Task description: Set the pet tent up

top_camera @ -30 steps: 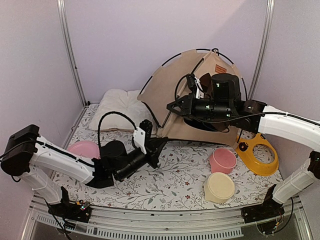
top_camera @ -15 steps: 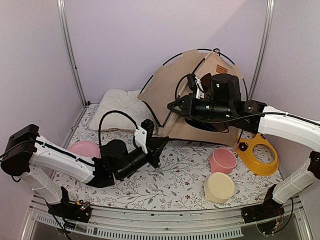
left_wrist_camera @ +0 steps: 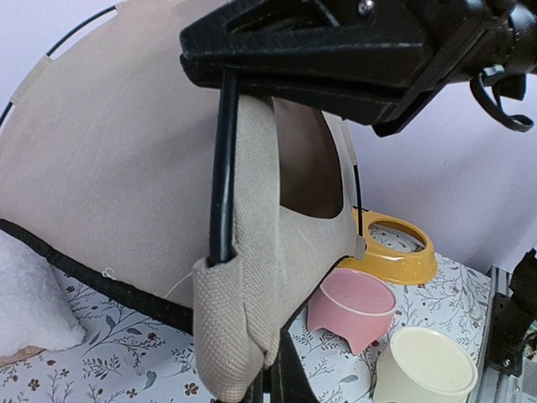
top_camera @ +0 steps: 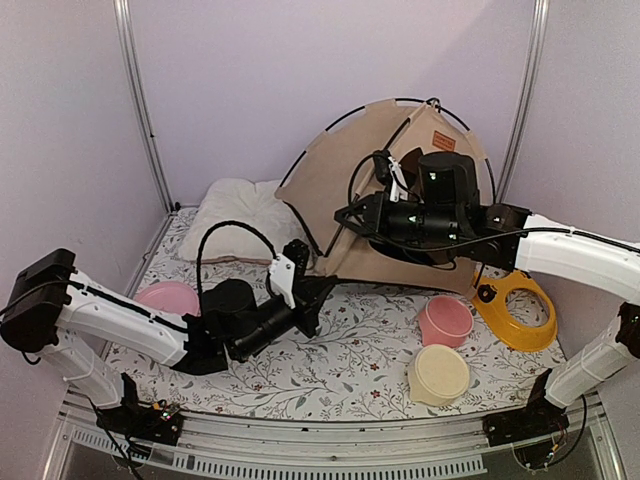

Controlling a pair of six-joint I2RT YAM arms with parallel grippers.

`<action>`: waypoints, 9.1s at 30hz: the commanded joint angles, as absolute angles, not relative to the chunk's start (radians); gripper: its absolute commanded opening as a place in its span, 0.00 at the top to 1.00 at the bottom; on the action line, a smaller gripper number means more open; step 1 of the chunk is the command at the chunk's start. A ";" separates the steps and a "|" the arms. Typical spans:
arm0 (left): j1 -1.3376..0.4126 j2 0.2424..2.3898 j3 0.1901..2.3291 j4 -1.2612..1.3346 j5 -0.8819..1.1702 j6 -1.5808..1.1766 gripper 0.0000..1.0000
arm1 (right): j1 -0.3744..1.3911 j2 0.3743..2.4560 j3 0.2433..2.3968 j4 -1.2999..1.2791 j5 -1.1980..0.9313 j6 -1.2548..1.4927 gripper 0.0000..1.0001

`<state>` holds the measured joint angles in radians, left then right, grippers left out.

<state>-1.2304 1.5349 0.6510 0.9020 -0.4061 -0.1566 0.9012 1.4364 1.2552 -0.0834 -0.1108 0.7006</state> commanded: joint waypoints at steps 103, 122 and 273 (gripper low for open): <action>-1.062 1.411 0.726 0.605 -0.065 -0.148 1.00 | 1.042 1.558 1.203 -0.015 -0.083 0.692 1.00; -1.106 1.398 0.730 0.626 -0.003 -0.171 1.00 | 1.042 1.530 1.173 0.063 0.091 0.697 1.00; 0.079 1.704 0.965 0.134 0.241 -0.581 0.05 | 0.730 0.927 1.004 -0.466 0.229 0.504 0.01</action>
<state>0.0620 1.6581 0.9546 0.0498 0.1314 -0.5880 0.7486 0.9565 1.0248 -0.4370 0.1642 0.4896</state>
